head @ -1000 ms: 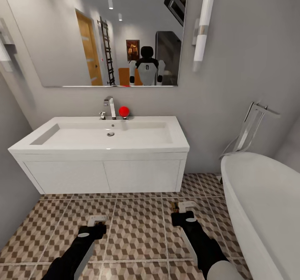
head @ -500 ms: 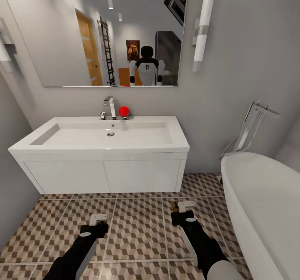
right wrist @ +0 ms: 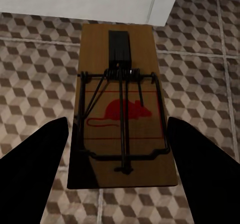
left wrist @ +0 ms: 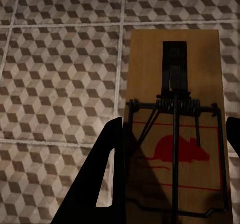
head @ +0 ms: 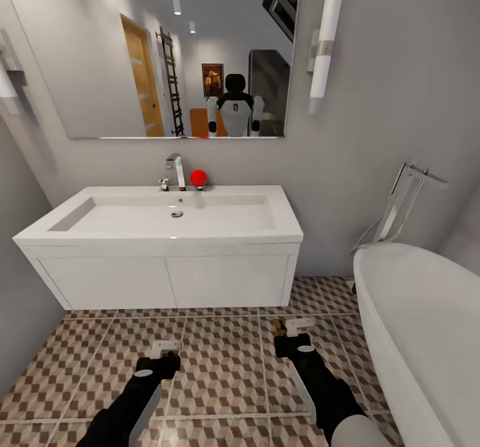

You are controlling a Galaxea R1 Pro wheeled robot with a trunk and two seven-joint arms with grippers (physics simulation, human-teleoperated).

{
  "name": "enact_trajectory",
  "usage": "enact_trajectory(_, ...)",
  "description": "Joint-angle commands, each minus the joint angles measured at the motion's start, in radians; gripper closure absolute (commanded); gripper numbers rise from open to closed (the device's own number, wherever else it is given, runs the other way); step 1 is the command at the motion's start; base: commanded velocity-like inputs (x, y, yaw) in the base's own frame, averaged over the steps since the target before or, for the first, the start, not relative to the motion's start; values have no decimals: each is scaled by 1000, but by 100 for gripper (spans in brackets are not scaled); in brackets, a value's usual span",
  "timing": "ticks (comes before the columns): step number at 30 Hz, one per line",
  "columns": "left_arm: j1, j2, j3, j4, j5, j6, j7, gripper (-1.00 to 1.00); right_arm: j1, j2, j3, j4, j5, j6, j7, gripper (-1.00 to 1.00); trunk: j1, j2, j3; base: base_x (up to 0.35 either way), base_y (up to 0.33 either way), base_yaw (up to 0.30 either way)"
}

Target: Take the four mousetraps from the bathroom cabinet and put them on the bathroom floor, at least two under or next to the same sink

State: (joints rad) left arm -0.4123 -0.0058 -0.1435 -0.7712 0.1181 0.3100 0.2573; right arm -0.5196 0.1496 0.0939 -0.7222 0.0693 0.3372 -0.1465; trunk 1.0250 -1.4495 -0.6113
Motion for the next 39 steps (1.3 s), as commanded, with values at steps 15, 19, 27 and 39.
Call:
enact_trajectory(15, 0, -7, -7, 0, 8, 4, 11, 100, 0, -1, 3, -46, 7, 13, -5, 100, 11, -22, -10, 0, 0, 0)
enact_trajectory(19, 0, -9, -7, 0, 9, 4, 11, 100, 0, -1, 3, -52, 7, 13, -4, 100, 27, -50, -23, 0, 0, 0)
enact_trajectory(27, -1, -10, -9, 1, 8, 4, 11, 100, 0, -1, 3, -55, 6, 13, -5, 100, 57, -106, -57, 0, 0, 0)
enact_trajectory(39, 0, -10, -55, 0, 8, 3, 11, 100, 0, -1, 5, -56, 6, 12, -5, 100, 103, -190, -114, 0, 0, 0)
